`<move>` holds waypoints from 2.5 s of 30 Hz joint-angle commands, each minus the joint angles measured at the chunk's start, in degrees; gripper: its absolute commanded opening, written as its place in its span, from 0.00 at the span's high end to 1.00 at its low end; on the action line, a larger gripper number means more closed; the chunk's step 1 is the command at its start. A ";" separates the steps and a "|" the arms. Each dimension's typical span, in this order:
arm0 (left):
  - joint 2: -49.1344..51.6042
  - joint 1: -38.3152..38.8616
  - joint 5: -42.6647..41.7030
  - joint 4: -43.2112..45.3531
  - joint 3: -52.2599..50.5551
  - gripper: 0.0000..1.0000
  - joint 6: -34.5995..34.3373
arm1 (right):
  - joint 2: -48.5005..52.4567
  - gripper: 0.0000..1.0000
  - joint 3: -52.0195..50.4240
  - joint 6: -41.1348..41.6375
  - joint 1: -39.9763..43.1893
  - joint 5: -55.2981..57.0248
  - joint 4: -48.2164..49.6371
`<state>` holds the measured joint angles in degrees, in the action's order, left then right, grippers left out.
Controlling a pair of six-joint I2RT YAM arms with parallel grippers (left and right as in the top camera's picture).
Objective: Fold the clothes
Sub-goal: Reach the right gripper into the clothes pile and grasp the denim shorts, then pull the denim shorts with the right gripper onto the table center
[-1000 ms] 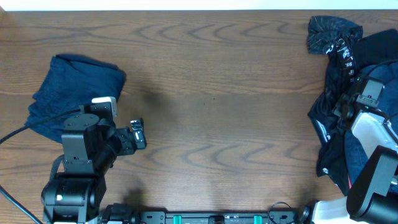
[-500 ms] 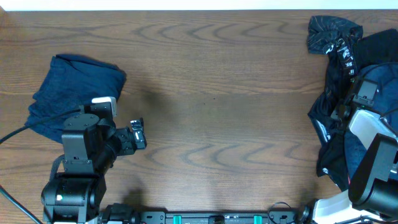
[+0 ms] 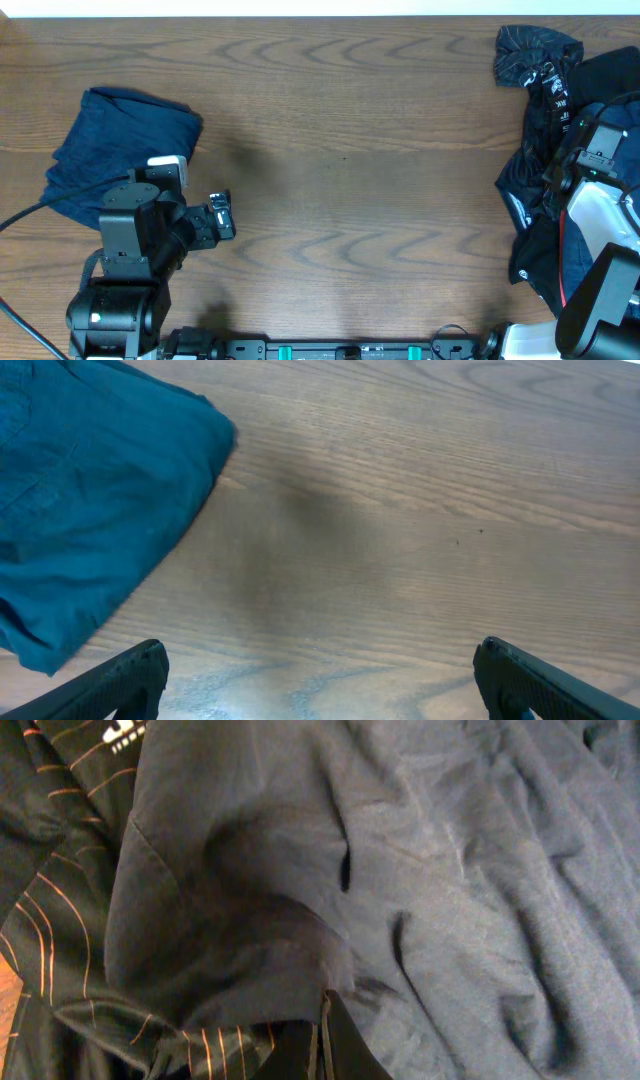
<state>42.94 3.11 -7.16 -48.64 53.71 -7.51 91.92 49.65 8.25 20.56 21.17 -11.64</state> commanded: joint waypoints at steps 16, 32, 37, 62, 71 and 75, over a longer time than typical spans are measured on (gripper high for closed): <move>-0.22 0.20 -0.35 0.02 1.33 0.01 -0.31 | -4.42 0.99 17.18 -9.18 -12.31 -43.93 -6.03; -0.22 0.20 -0.35 0.02 1.33 0.01 -0.31 | 7.52 0.99 22.16 -22.03 -57.99 -31.76 -28.00; -0.22 0.20 -0.33 0.04 1.33 0.01 -0.31 | 13.99 0.99 22.18 -21.99 -61.31 -24.59 -28.13; 14.21 0.20 -16.83 2.62 1.27 0.01 -2.43 | -9.03 0.44 22.29 6.54 -40.98 -4.02 -34.21; 31.17 8.24 -24.92 2.67 1.22 0.04 -11.74 | -11.41 0.29 22.29 6.51 -24.68 -5.27 -39.50; 38.75 15.43 -25.00 4.17 1.22 0.04 -12.72 | -11.45 0.28 22.29 6.51 -20.79 -6.78 -40.76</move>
<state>78.19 14.76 -30.06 -44.99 53.74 -17.72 81.32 71.70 13.93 -2.39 15.77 -51.90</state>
